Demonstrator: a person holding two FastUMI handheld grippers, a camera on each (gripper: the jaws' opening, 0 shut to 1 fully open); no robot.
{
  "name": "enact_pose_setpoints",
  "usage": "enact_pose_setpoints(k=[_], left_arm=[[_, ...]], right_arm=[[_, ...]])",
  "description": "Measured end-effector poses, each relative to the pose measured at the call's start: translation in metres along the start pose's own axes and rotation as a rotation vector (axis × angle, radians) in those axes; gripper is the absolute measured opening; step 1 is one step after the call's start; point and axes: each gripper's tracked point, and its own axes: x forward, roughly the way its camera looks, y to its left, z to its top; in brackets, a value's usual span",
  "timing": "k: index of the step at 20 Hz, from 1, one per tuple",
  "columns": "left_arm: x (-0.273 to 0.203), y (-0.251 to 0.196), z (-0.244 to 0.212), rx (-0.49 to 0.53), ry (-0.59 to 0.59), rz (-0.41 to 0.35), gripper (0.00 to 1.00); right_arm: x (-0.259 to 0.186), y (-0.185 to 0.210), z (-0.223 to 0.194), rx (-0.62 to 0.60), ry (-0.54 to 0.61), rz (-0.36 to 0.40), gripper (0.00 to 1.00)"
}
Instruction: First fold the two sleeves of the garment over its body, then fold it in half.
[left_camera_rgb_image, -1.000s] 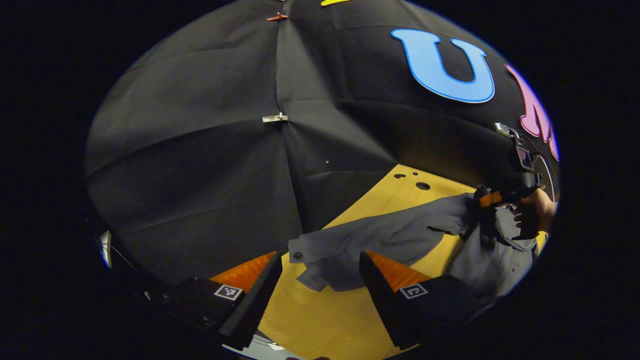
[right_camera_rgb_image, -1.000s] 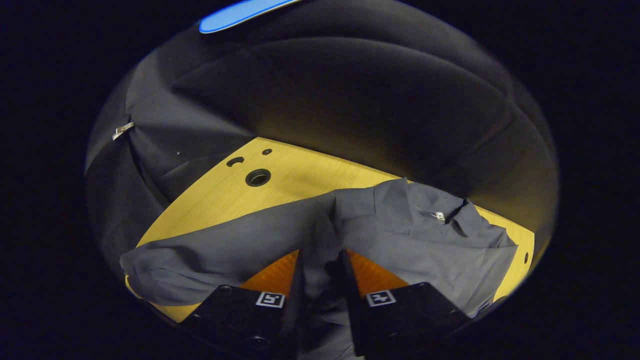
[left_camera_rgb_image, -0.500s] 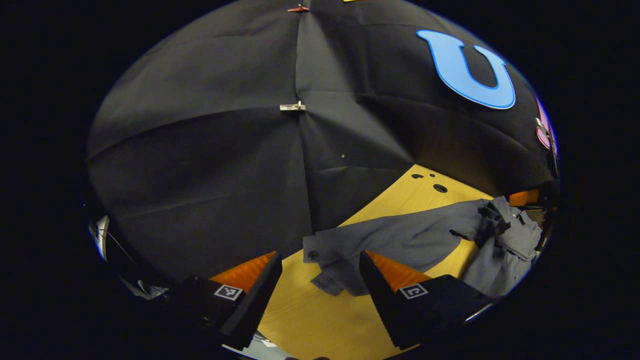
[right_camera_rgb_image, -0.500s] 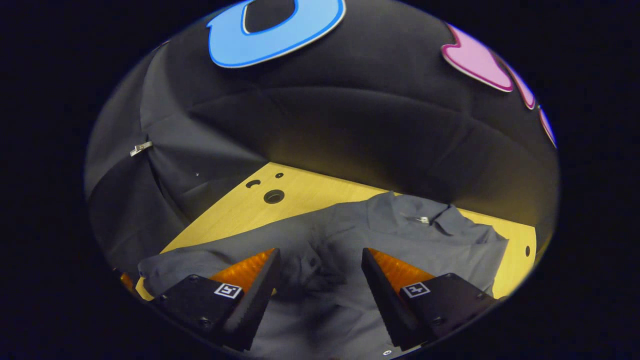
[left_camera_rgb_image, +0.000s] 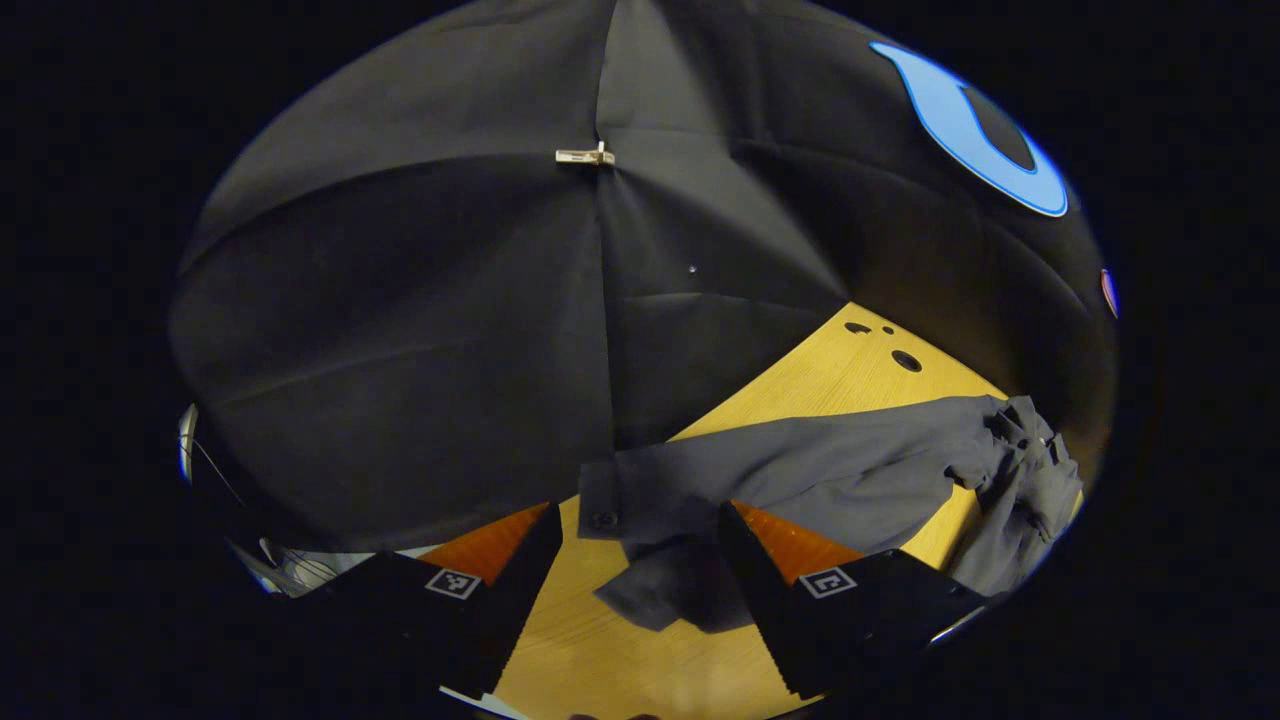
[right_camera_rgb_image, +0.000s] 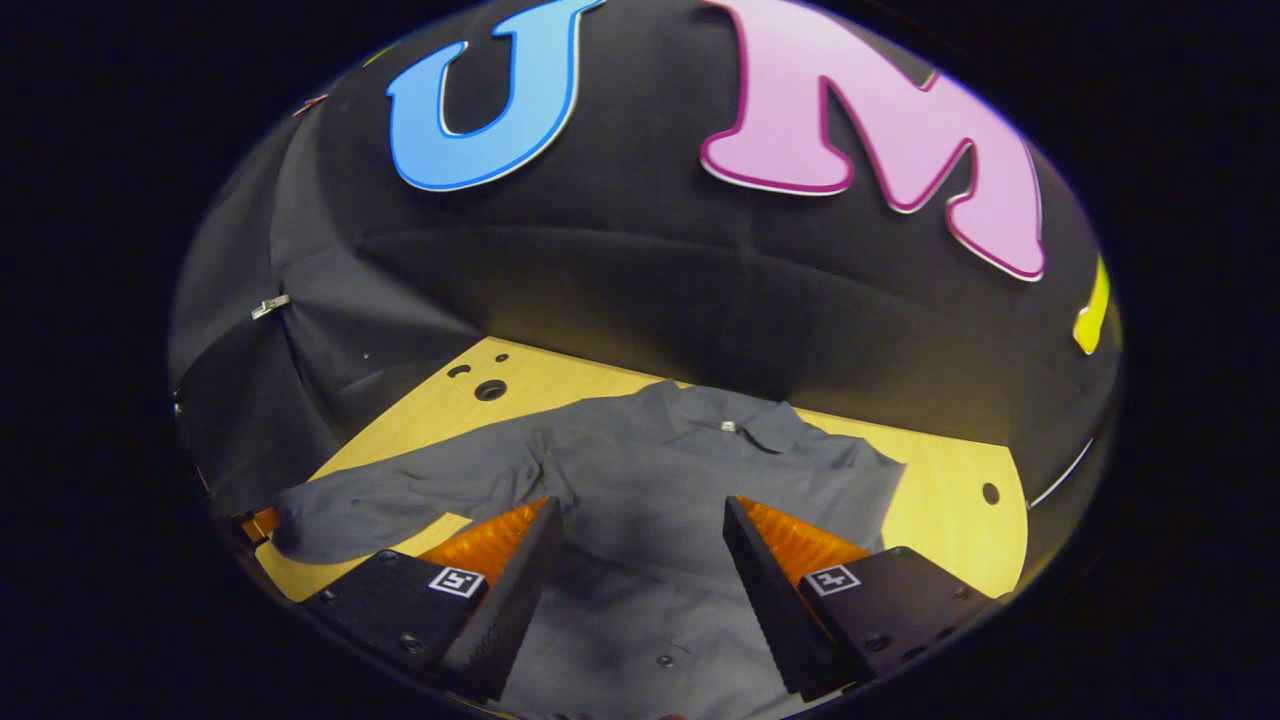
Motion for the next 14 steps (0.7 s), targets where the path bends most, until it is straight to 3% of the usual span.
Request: enact_pose_setpoints(k=[9, 12, 14], left_arm=[[0.030, -0.005, -0.024, -0.028, 0.114, -0.011, 0.96], [0.031, -0.005, -0.029, 0.114, 0.132, -0.013, 1.00], [0.032, -0.013, -0.029, 0.182, 0.140, -0.055, 0.86]], right_arm=[[-0.070, -0.062, -0.027, 0.070, -0.015, -0.144, 0.99], [-0.092, -0.077, -0.041, 0.088, -0.009, -0.184, 0.99], [-0.107, -0.084, -0.051, 0.116, 0.002, -0.200, 0.99]])
